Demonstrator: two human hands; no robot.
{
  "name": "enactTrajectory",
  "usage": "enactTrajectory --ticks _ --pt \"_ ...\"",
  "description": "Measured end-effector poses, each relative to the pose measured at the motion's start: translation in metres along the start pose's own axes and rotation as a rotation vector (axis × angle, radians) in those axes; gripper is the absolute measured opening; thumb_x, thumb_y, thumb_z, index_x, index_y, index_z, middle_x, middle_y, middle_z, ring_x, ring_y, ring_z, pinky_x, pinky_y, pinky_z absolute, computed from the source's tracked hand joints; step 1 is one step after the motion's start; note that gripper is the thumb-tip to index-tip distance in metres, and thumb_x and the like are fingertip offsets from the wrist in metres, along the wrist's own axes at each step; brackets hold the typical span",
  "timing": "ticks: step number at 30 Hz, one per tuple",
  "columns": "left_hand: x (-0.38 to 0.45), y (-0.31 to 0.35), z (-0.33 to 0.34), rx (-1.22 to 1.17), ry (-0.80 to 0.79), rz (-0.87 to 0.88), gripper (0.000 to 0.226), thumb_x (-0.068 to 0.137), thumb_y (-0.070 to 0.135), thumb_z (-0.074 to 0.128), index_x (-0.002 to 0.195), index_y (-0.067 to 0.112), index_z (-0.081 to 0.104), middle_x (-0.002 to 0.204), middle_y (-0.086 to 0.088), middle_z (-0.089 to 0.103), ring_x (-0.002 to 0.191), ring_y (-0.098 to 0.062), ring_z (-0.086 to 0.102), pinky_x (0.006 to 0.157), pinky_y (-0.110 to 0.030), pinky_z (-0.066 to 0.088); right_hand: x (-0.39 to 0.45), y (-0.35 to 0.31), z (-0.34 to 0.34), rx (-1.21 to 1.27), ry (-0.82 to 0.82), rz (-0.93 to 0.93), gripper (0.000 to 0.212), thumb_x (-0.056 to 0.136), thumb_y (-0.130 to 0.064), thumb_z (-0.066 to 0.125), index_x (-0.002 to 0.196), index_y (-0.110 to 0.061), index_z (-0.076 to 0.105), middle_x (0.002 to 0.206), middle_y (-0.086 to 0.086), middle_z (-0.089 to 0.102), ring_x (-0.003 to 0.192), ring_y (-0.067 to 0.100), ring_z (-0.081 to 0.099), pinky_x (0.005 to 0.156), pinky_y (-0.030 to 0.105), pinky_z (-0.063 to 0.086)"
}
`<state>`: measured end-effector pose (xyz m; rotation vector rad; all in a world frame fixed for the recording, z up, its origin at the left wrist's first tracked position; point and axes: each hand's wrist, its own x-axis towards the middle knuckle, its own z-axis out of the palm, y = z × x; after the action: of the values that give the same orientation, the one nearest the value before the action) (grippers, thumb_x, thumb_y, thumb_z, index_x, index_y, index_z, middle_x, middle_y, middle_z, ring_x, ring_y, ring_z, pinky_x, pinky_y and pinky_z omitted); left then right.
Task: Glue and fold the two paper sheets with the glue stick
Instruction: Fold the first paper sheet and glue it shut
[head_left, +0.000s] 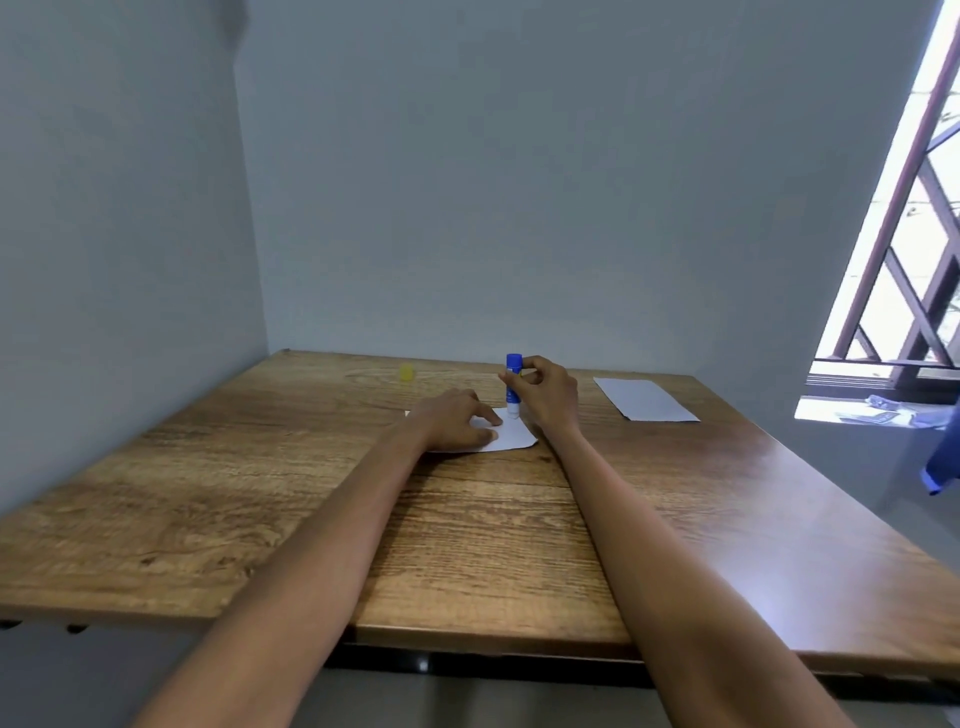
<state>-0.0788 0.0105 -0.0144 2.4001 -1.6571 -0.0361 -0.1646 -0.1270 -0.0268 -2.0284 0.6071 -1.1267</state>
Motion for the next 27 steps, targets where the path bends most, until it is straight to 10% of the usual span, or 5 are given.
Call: enactTrajectory --ticks 27 --pt "-0.022 0.012 0.000 0.080 0.034 -0.063 0.040 0.094 0.041 0.043 0.133 0.034 0.050 0.138 -0.007 0.046 0.130 -0.024 0.037 0.101 -0.043 0.037 -0.050 -0.020 -0.042 0.081 0.079 0.057 0.021 0.077 -0.043 0.072 0.086 -0.028 0.061 0.068 -0.011 0.063 0.061 0.000 0.055 0.055 0.017 0.036"
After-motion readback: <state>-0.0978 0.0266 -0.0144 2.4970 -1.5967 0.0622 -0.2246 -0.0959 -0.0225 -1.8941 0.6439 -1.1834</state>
